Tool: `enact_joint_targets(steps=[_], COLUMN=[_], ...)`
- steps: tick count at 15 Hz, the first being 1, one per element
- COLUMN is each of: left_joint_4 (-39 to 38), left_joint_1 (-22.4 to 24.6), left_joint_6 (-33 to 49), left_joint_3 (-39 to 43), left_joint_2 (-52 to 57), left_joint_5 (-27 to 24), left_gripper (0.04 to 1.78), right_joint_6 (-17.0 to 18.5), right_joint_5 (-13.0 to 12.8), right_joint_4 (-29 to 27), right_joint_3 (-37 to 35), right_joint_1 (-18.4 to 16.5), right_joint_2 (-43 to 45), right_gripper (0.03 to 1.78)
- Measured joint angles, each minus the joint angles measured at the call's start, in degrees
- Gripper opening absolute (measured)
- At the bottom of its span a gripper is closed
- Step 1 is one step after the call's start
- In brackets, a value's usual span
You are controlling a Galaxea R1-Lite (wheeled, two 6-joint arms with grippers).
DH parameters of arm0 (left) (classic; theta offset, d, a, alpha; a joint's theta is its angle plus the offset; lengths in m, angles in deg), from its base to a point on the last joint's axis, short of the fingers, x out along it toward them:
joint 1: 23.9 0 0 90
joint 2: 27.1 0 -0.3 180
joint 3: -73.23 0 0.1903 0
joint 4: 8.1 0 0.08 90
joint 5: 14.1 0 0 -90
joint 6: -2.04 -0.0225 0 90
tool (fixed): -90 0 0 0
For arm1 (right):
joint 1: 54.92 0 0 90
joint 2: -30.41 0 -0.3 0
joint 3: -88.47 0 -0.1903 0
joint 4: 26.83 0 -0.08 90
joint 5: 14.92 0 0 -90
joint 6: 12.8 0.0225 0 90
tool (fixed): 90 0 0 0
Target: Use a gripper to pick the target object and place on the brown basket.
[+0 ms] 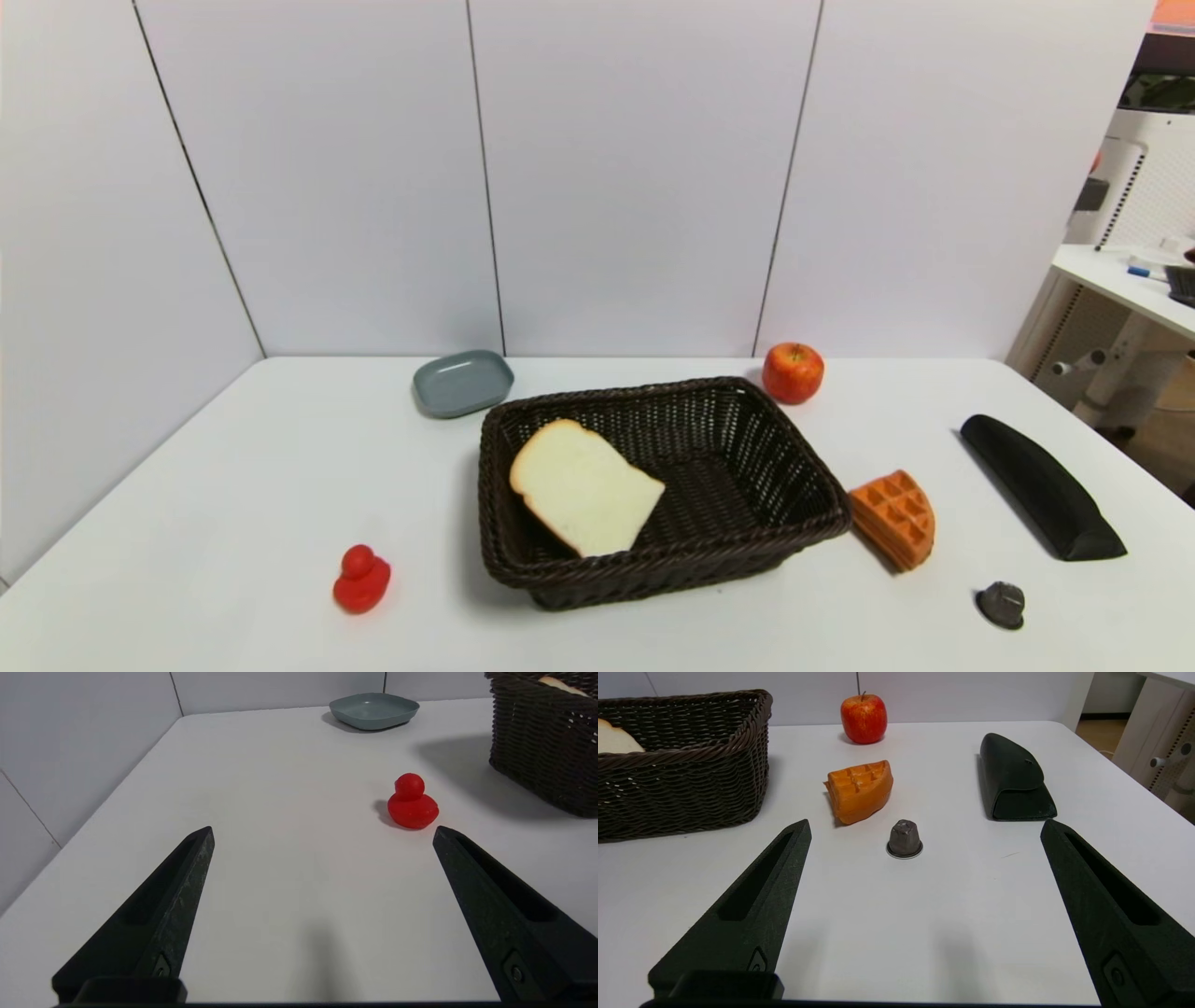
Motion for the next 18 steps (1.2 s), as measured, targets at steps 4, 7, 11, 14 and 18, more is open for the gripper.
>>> enact_joint_targets(steps=[4,7,11,14,18], left_joint_4=[0.0,0.0,0.0,0.0,0.0], left_joint_1=[0.0,0.0,0.0,0.0,0.0], left_joint_6=[0.8,0.9,0.9,0.9,0.9], left_joint_3=[0.0,0.0,0.0,0.0,0.0], left_joint_2=[0.0,0.0,0.0,0.0,0.0], left_joint_5=[0.5,0.5,0.5,0.5,0.4], left_gripper=[1.69,1.69,1.69,1.69,1.69], right_joint_6=[0.0,0.0,-0.5,-0.2,2.0], right_joint_5=[0.0,0.0,-0.1,-0.2,-1.6], right_joint_4=[0.0,0.0,-0.4,-0.5,0.1], right_joint_3=[0.0,0.0,0.0,0.1,0.1], right_joint_1=[0.0,0.0,0.0,0.0,0.0], right_joint_2=[0.0,0.0,0.0,0.0,0.0], right_gripper=[1.70,1.70,1.70,1.70,1.70])
